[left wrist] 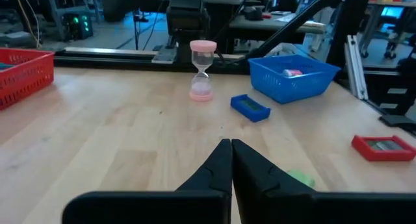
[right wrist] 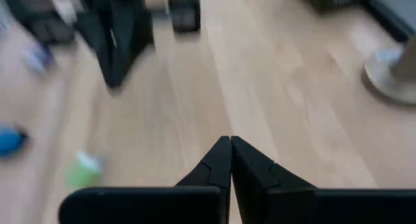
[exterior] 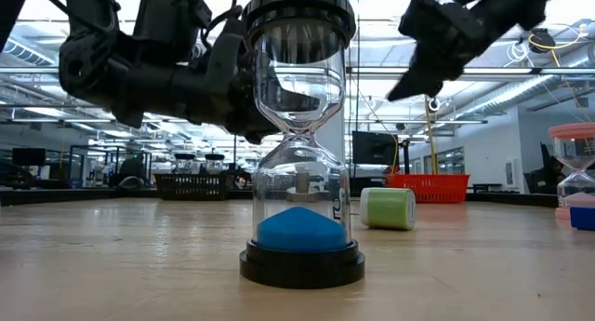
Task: Pick & Place Office items
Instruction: Put the blue digital timer into the red bin
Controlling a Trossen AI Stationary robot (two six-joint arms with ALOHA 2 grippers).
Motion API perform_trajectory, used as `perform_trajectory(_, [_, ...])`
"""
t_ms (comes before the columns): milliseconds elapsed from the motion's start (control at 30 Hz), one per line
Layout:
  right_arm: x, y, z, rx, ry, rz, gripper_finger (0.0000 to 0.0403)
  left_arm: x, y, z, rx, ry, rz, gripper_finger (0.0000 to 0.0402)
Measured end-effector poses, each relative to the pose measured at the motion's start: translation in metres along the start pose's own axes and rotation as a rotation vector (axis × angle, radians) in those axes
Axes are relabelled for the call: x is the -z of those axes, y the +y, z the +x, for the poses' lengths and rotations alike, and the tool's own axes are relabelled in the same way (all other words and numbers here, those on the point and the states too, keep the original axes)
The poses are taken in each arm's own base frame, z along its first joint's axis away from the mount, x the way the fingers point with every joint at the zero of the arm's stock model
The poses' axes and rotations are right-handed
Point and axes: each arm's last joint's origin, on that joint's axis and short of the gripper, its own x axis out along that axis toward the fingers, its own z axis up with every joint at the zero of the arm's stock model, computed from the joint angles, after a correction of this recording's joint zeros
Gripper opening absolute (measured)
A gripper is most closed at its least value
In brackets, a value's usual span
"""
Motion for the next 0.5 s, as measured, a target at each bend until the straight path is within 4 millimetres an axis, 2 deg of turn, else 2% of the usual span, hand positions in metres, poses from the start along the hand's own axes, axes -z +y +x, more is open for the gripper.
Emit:
perform_trajectory(133, [-0.003, 0.025, -0.007, 0.043, 0.224, -0.065, 0.0025, 0.005, 0.000, 0.001, -0.001, 0.022, 0.018, 0.0013])
perform_trajectory(233, [0.001, 0.044, -0.010, 0.023, 0.390, -0.066, 0.0057, 0.006, 0.000, 0.001, -0.002, 0.028, 0.034, 0.0019])
perform_trajectory(333, [0.008, 0.063, -0.008, 0.012, 0.550, -0.109, 0.0101, 0.007, 0.001, 0.001, -0.005, 0.037, 0.039, 0.0009])
perform_trajectory(500, [0.015, 0.100, 0.002, -0.026, 0.706, -0.239, 0.0187, 0.011, 0.004, 0.001, -0.013, 0.080, 0.031, 0.0010])
